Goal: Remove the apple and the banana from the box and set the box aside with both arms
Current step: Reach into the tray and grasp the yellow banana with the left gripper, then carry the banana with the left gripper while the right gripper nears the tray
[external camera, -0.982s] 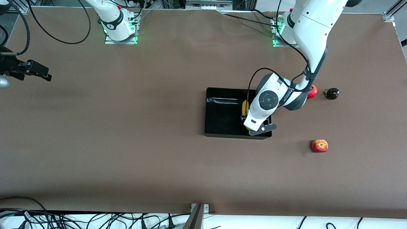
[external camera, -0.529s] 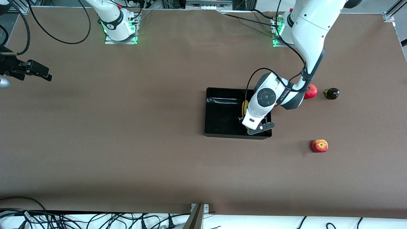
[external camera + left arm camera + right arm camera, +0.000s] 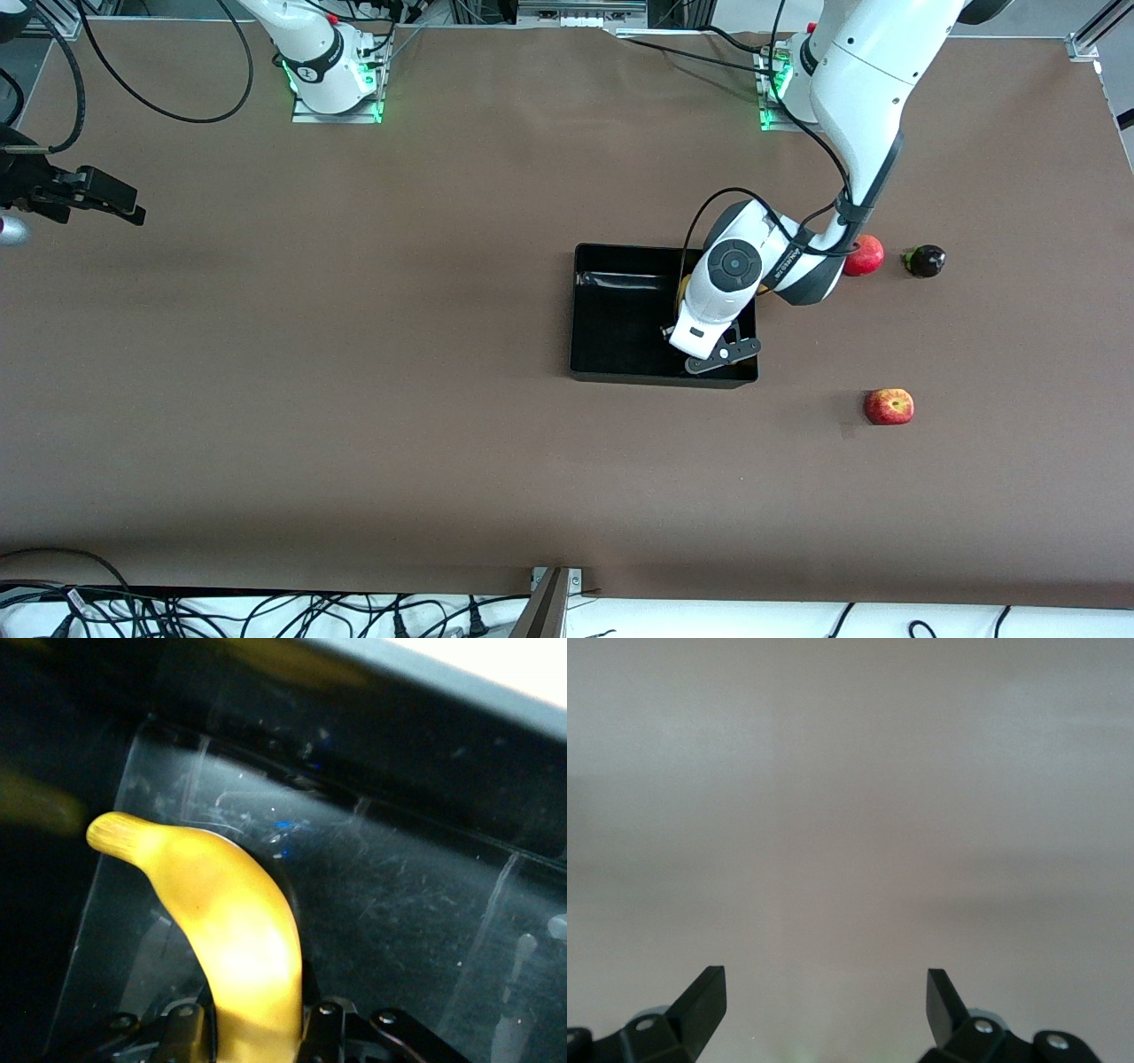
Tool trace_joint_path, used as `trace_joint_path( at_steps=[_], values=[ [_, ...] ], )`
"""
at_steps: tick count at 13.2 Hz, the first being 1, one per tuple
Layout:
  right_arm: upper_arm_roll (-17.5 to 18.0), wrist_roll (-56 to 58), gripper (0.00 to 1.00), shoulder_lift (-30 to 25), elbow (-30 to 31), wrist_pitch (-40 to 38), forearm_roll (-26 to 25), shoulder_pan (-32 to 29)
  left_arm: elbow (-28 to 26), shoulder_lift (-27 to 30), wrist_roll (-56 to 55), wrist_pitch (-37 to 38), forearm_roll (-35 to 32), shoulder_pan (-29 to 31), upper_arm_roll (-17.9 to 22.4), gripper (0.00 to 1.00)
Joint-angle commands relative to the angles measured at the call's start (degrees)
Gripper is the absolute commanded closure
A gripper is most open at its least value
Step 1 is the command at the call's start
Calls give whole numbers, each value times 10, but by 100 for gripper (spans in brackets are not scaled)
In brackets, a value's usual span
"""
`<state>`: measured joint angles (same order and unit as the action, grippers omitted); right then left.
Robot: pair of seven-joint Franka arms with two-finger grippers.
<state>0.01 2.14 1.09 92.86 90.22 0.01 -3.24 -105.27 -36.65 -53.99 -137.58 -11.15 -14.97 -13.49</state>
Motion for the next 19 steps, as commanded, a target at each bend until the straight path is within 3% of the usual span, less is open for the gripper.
trace_joint_path(
  at_steps=[1,6,9,13,16,19],
  values=[
    [0,-6,0,-2,-2,-10,3,3,35,54,-15,119,-1,14,-25,100],
    [1,4,0,-1,-3,-5,4,3,168,83,170,362,56,106,-40,100],
    [2,3,0,11,-3,-41,7,22,191,92,324,398,47,184,-29,100],
    [8,-6,0,23,-17,-52,17,65,192,57,587,346,13,245,57,100],
    [14,-18,0,99,-58,-37,27,133,193,12,667,249,14,248,112,100],
    [14,-152,0,188,-106,16,31,219,191,-41,678,126,14,255,115,100]
  ],
)
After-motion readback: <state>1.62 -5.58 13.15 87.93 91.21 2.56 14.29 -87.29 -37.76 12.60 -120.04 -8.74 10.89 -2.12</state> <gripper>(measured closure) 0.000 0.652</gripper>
